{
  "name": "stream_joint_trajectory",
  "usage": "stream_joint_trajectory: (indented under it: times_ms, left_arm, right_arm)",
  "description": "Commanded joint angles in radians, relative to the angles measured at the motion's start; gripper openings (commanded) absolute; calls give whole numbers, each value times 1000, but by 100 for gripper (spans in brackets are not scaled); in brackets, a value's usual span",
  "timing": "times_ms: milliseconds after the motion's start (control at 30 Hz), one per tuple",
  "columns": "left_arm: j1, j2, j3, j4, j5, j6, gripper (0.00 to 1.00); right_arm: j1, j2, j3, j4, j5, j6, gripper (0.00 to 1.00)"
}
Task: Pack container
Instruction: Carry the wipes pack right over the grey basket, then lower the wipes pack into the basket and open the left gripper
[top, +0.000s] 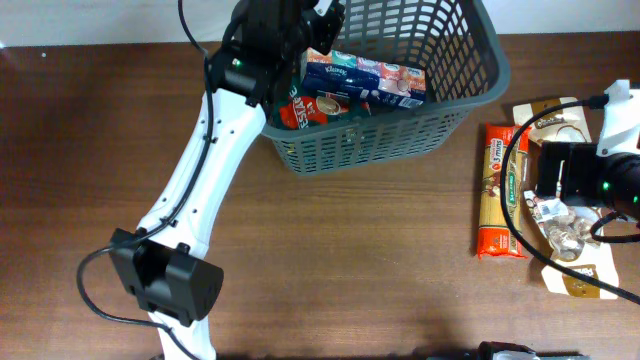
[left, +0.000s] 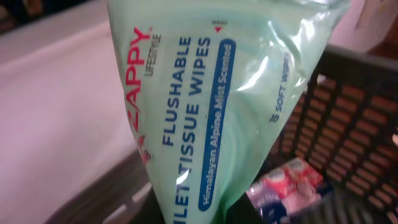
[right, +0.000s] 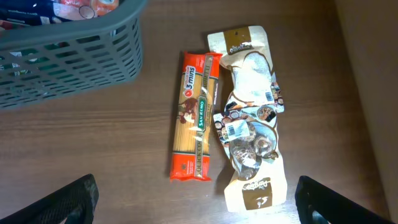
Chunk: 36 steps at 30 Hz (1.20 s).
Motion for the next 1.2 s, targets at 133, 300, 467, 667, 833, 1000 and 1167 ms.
stream_joint_trajectory:
  times_ms: [133, 300, 467, 667, 833, 1000, 1167]
  left_arm:
    - [6, 8, 175, -217, 10, -34, 2]
    - [18, 8, 264, -405, 10, -44, 2]
    - [26, 11, 275, -537, 19, -44, 2]
    - [26, 29, 275, -611, 20, -44, 2]
    - [26, 52, 275, -679, 34, -44, 2]
    - [26, 86, 275, -762, 34, -44, 2]
    - [26, 101, 275, -809, 34, -43, 1]
  right_arm:
    - [-6, -5, 11, 3, 16, 11, 99]
    - [-6, -5, 11, 3, 16, 11, 99]
    - [-6, -5, 11, 3, 16, 11, 99]
    - [-6, -5, 11, 3, 16, 11, 99]
    - [-6, -5, 11, 3, 16, 11, 99]
    - [-6, -5, 11, 3, 16, 11, 99]
    - [-6, -5, 11, 3, 16, 11, 99]
